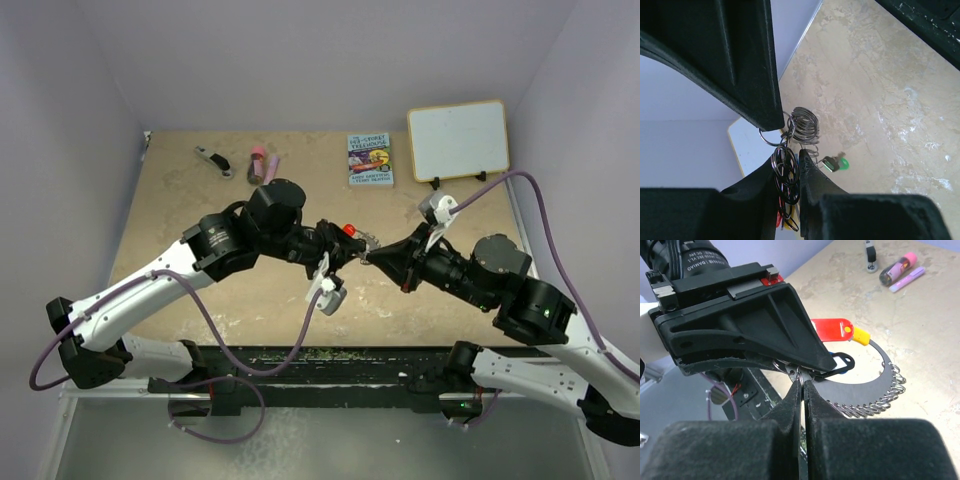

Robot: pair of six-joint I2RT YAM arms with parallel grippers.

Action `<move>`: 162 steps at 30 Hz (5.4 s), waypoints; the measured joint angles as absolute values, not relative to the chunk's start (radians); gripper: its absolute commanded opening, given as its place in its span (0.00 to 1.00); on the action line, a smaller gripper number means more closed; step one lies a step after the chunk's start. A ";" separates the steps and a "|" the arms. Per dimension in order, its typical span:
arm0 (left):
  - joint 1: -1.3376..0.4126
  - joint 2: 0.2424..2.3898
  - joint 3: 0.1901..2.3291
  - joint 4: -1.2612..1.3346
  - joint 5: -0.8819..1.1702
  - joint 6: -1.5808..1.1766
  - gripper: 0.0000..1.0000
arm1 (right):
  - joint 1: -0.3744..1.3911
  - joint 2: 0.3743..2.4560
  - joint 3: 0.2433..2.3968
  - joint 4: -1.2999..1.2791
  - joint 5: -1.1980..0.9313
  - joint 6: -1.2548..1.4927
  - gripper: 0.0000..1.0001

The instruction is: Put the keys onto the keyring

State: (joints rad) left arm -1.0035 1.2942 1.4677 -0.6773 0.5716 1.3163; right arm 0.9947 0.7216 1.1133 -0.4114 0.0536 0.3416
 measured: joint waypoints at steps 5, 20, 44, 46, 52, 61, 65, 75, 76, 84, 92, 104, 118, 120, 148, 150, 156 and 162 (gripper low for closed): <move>-1.003 1.299 1.468 -0.625 0.555 1.211 0.08 | 0.995 0.698 1.090 -0.357 0.112 0.364 0.00; -1.003 1.327 1.494 -0.515 0.490 0.955 0.09 | 0.995 0.659 1.009 -0.173 0.268 0.444 0.00; -1.002 1.344 1.519 -0.449 0.384 0.674 0.08 | 0.994 0.645 0.855 0.128 0.384 0.496 0.00; -1.002 1.344 1.520 -0.449 0.385 0.676 0.08 | 0.994 0.645 0.855 0.128 0.381 0.500 0.00; -1.002 1.343 1.520 -0.463 0.394 0.762 0.08 | 0.994 0.632 0.855 0.096 0.376 0.519 0.13; -1.003 1.342 1.520 -0.473 0.434 0.906 0.07 | 0.994 0.617 0.855 0.035 0.373 0.534 0.16; -1.003 1.340 1.520 -0.476 0.442 0.935 0.07 | 0.994 0.617 0.855 0.042 0.373 0.539 0.17; -1.003 1.333 1.520 -0.473 0.447 0.934 0.07 | 0.994 0.597 0.827 0.131 0.376 0.543 0.16; -1.003 1.333 1.520 -0.470 0.450 0.934 0.07 | 0.994 0.598 0.826 0.138 0.376 0.544 0.16; -1.003 1.333 1.520 -0.458 0.458 0.909 0.07 | 0.994 0.624 0.802 0.213 0.375 0.554 0.06; -1.002 1.333 1.520 -0.456 0.456 0.900 0.07 | 0.994 0.639 0.797 0.252 0.375 0.559 0.00; -1.002 1.333 1.535 -0.433 0.432 0.733 0.07 | 0.994 0.632 0.722 0.413 0.378 0.542 0.00; -1.002 1.365 1.552 -0.338 0.365 0.536 0.07 | 0.994 0.669 0.662 0.659 0.481 0.453 0.00; -1.002 1.372 1.557 -0.324 0.356 0.519 0.07 | 0.994 0.685 0.655 0.704 0.504 0.441 0.00; -0.998 1.444 1.651 -0.308 0.272 0.282 0.07 | 1.045 0.959 0.557 1.425 0.686 0.228 0.00; -0.996 1.444 1.653 -0.312 0.269 0.270 0.07 | 1.064 0.994 0.557 1.496 0.712 0.189 0.00; -0.991 1.444 1.654 -0.330 0.243 0.254 0.06 | 1.102 1.102 0.591 1.648 0.800 0.065 0.05; -0.979 1.440 1.654 -0.330 0.252 0.296 0.06 | 1.111 1.049 0.610 1.534 0.843 0.055 0.44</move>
